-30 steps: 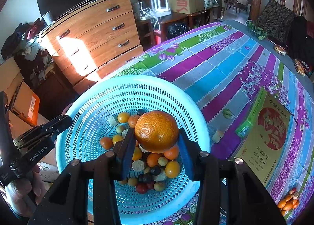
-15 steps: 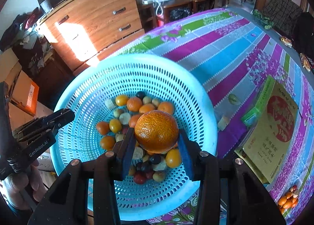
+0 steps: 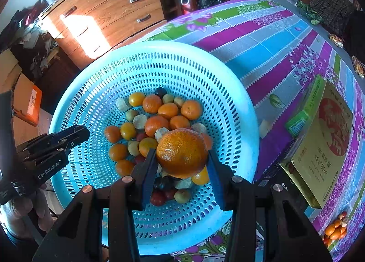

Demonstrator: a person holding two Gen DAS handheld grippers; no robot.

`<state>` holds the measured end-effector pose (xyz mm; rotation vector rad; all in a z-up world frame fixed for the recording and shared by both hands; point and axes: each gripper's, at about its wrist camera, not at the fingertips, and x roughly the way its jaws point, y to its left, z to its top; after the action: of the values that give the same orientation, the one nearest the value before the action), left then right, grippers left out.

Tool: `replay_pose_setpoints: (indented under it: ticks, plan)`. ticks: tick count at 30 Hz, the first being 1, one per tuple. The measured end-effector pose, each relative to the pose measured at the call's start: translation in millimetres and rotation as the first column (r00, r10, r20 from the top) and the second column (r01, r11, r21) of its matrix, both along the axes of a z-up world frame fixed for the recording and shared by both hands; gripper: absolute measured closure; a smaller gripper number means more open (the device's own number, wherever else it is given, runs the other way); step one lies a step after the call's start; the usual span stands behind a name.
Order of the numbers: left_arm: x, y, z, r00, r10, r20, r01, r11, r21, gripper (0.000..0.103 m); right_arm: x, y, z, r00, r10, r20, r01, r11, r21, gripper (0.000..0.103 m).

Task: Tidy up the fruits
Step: 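Open the left tool to drop the plum while the right tool opens to drop the orange, then move both open tools back to the fruit pile on the bed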

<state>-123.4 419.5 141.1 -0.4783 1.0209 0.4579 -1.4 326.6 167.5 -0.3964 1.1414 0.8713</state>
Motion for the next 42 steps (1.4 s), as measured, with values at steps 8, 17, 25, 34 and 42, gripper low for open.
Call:
replay_pose_setpoints:
  ticks: [8, 17, 25, 34, 42]
  plan:
    - [1.5, -0.2, -1.0, 1.0, -0.002, -0.003, 0.002, 1.0, -0.004, 0.075, -1.3, -0.5, -1.4, 1.0, 0.0, -0.003, 0.0, 1.0, 0.003, 0.055]
    - [2.8, 1.0, -6.2, 1.0, 0.001, -0.019, -0.001, 1.0, -0.014, 0.063, -0.6, -0.3, -0.3, 1.0, -0.004, 0.005, 0.004, 1.0, 0.011, 0.053]
    - [0.9, 0.9, -6.1, 1.0, 0.011, -0.007, -0.011, 1.0, -0.012, 0.047, -1.9, -1.8, 6.5, 1.0, -0.002, 0.024, 0.002, 0.999, 0.032, 0.036]
    - [-4.9, -6.7, 5.8, 0.999, 0.017, 0.045, -0.017, 1.0, 0.013, 0.032, -24.4, -25.2, 32.4, 0.992, -0.013, 0.123, -0.004, 0.991, 0.134, 0.036]
    - [-7.2, -23.9, 21.6, 0.993, -0.01, 0.116, 0.005, 0.999, 0.049, 0.026, -78.9, -119.2, 51.6, 0.916, -0.132, 0.379, 0.049, 0.974, 0.221, 0.024]
